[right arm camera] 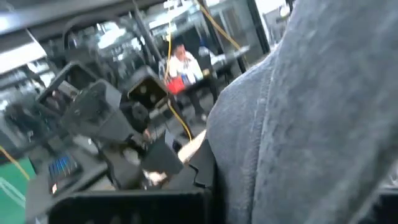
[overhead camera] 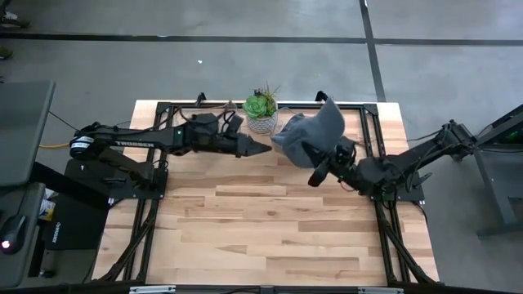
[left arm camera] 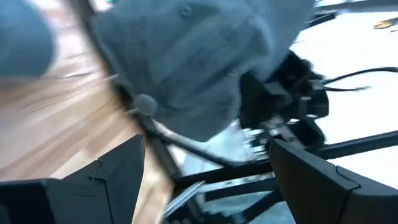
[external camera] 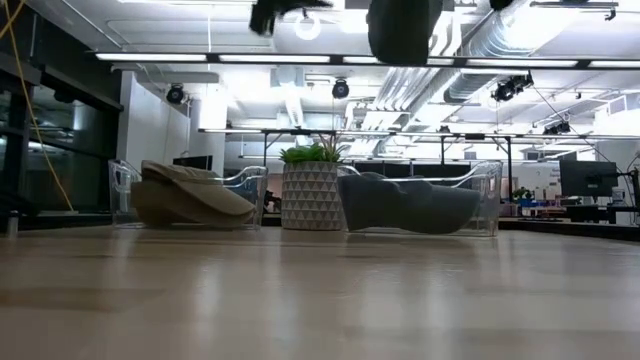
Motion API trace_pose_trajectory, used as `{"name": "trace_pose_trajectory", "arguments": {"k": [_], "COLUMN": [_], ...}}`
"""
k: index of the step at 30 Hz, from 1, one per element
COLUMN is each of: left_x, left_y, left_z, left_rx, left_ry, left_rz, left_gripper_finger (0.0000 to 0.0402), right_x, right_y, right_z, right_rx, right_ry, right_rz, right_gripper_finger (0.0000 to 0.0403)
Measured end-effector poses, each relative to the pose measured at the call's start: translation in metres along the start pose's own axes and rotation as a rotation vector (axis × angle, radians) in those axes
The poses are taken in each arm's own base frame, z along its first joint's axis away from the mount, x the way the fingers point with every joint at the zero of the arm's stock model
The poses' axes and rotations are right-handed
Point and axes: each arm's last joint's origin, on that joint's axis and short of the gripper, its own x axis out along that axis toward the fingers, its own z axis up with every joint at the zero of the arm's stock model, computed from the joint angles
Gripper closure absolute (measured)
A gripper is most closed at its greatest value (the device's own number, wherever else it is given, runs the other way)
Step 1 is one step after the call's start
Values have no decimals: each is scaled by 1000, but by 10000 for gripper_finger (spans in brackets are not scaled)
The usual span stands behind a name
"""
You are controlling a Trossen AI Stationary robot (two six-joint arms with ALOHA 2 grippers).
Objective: Pick & Place hat
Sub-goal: Put the blue cap into the right transparent bin
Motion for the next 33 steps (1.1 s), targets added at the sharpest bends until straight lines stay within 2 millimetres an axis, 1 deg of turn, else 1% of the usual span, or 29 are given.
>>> {"name": "trace_pose_trajectory", "arguments": {"k": [5,9,12,14,18,20,22,24,26,30,33], "left_x": [1,11,16,19,34,35,34,40,44,45,49], "left_y": [-11,-8,-11,-9,1,2,-1,1,9,1,7], "left_z": [6,8,10,9,7,8,10,10,8,12,9], "left_rx": [5,13,-8,-41,-107,-127,-142,-157,-163,-192,-217], "left_ry": [-95,-168,-200,-198,-245,-256,-288,-324,-324,-370,-352], "left_rz": [-114,-133,-207,-208,-209,-216,-250,-262,-240,-350,-340], "left_gripper_finger": [99,99,99,99,99,99,99,99,99,99,99], "right_x": [5,9,14,16,19,20,20,21,21,21,21], "right_y": [3,2,0,-1,-3,-3,-4,-4,-4,-3,-3], "right_z": [18,27,32,33,36,36,36,37,37,37,36], "right_rx": [-11,-15,0,-8,-7,-9,-9,-9,-10,-13,-14], "right_ry": [-107,-160,-184,-193,-207,-207,-209,-211,-209,-207,-206], "right_rz": [43,72,100,111,130,140,146,155,161,166,174], "right_gripper_finger": [393,393,393,393,393,393,393,393,393,393,393]}}
